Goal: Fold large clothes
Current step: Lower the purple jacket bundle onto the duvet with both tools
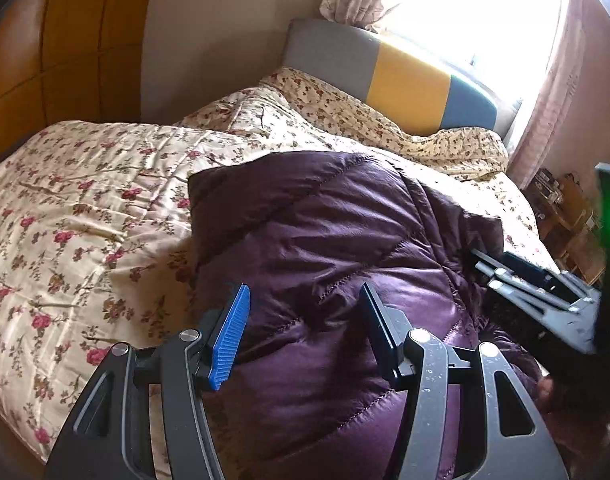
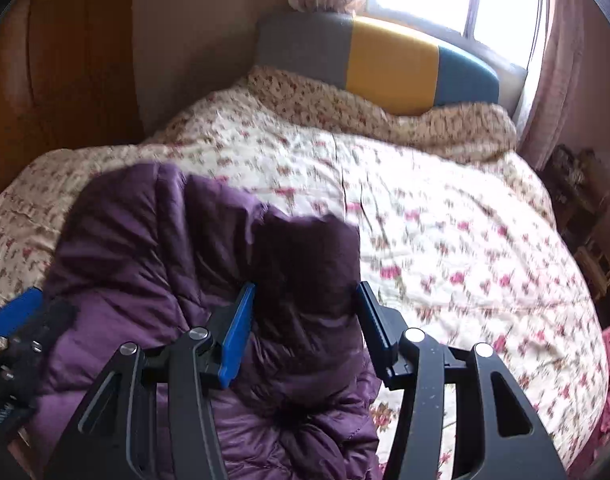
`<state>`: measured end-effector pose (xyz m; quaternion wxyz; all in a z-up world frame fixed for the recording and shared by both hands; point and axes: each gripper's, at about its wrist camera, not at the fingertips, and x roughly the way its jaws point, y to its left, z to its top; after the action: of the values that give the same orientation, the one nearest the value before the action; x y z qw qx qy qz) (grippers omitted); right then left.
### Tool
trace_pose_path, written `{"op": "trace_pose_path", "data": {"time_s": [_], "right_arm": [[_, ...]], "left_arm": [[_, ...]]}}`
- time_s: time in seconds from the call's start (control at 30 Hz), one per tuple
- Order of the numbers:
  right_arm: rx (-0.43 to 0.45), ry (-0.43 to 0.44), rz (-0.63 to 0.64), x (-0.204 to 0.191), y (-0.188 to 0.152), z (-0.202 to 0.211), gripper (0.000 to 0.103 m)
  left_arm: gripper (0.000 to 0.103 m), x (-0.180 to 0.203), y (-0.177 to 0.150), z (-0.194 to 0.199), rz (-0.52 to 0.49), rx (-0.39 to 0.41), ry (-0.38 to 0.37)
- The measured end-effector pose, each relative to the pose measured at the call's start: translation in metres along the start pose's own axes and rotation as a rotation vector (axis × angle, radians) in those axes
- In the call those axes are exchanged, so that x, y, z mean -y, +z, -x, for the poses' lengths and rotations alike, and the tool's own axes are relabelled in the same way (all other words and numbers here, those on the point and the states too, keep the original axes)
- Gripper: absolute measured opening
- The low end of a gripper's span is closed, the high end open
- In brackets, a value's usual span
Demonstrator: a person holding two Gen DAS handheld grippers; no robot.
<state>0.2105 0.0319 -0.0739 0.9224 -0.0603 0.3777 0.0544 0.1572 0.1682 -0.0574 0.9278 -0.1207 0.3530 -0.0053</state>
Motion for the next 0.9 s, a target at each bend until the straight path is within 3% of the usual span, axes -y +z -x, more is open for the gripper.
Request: {"op": "trace_pose_path", "data": {"time_s": [0.37,0.9], "right_arm": [[-0.075,0.030,-0.020,0.011,-0.030,-0.041,0.051],[0.011,0.008,-0.028,0.011,-0.055,-0.061,0.051]], "left_arm": [[0.057,0.004,-0.011,-0.028,-0.008,-0.037,-0.004],[0.058,0.006,-0.029,-0.048,-0.055,0.020,0.018]]}}
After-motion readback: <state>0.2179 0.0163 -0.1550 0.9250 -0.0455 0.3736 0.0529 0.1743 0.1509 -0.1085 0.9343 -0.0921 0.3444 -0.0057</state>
